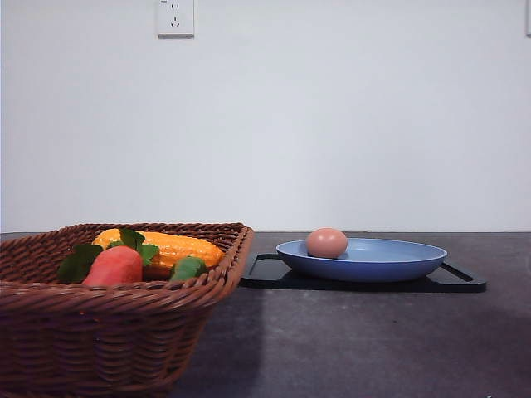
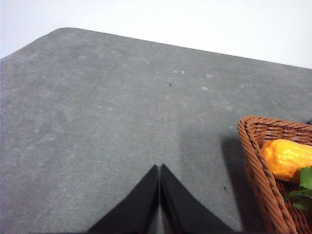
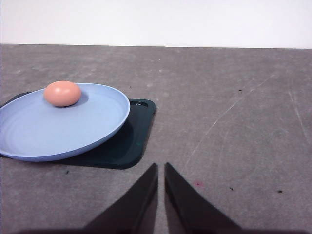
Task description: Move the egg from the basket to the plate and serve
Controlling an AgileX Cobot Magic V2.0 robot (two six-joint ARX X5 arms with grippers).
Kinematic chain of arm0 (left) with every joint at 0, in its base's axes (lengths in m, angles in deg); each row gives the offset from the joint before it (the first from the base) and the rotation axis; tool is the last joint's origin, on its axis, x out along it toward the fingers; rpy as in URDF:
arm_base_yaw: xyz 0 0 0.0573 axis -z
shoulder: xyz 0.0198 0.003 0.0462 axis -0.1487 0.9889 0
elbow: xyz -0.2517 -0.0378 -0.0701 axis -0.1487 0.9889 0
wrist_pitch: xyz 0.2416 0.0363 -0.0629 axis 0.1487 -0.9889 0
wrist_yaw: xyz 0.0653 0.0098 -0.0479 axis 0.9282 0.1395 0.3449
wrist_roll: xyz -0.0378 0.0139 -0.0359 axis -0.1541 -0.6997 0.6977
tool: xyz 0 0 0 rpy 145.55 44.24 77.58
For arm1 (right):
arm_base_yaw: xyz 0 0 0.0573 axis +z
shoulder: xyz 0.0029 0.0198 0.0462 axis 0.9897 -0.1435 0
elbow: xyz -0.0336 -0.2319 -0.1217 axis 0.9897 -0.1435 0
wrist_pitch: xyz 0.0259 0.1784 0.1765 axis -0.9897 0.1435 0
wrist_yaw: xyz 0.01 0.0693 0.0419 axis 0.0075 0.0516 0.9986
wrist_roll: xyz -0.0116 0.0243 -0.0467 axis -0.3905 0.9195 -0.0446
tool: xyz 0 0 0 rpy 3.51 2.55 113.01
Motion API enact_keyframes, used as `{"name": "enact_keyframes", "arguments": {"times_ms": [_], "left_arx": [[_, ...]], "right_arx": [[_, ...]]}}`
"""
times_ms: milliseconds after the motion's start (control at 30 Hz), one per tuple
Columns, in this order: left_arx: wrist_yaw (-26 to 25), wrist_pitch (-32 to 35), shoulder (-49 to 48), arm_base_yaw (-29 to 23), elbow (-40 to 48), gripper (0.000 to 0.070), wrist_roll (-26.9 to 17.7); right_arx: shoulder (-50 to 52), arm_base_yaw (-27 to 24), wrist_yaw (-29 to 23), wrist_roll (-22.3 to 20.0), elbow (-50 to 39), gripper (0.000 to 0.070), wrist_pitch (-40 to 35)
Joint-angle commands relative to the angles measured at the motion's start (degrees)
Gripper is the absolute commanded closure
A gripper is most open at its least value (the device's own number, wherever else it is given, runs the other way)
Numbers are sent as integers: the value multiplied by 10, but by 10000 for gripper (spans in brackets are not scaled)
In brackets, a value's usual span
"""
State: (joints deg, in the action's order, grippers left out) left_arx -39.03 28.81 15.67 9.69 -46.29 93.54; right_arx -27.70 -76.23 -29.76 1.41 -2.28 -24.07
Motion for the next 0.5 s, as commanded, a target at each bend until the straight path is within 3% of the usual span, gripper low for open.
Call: {"name": "enact_keyframes", "arguments": {"times_ms": [0, 467], "left_arx": [[-1, -9, -1, -1, 14, 700, 3], [-2, -9, -1, -1, 14, 700, 3]], "right_arx": [[0, 0, -2, 7, -4, 700, -8], [0, 0, -2, 7, -4, 700, -8]]}}
